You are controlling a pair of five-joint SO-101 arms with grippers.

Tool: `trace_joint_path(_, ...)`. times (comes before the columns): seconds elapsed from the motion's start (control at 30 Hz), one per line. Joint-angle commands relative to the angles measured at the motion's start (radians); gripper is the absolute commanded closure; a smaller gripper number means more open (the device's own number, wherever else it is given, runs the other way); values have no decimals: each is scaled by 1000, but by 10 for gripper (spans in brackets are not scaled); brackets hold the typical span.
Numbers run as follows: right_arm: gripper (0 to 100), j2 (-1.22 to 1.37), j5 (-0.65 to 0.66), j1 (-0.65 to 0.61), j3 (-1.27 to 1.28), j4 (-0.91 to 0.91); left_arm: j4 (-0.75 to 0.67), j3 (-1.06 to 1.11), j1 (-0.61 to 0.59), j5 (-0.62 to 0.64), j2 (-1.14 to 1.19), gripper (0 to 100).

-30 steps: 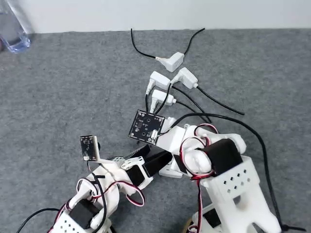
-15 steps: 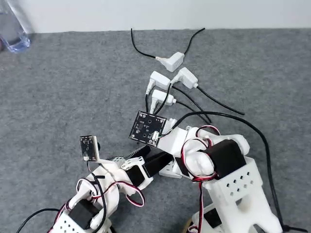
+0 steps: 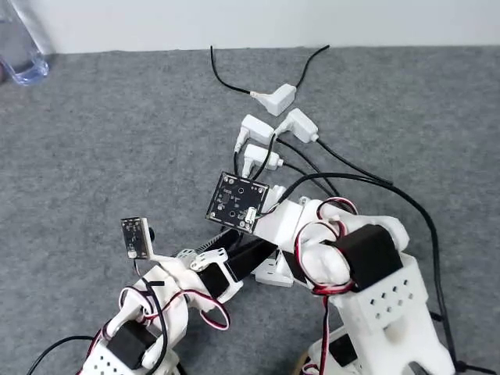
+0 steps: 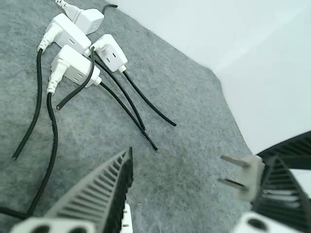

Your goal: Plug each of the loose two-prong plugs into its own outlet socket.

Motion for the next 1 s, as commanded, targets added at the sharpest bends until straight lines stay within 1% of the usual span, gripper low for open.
trace_joint_path(0.0, 990, -13, -9, -8, -92, 42, 14, 10, 8, 0, 2, 615)
trace_joint_path(0.33, 990, -13, -11, -7, -147, 42, 14, 10, 8, 0, 2, 615)
trace_joint_path(0.97, 990, -13, -71, -16, -187, 42, 12, 12, 9, -2, 2, 615)
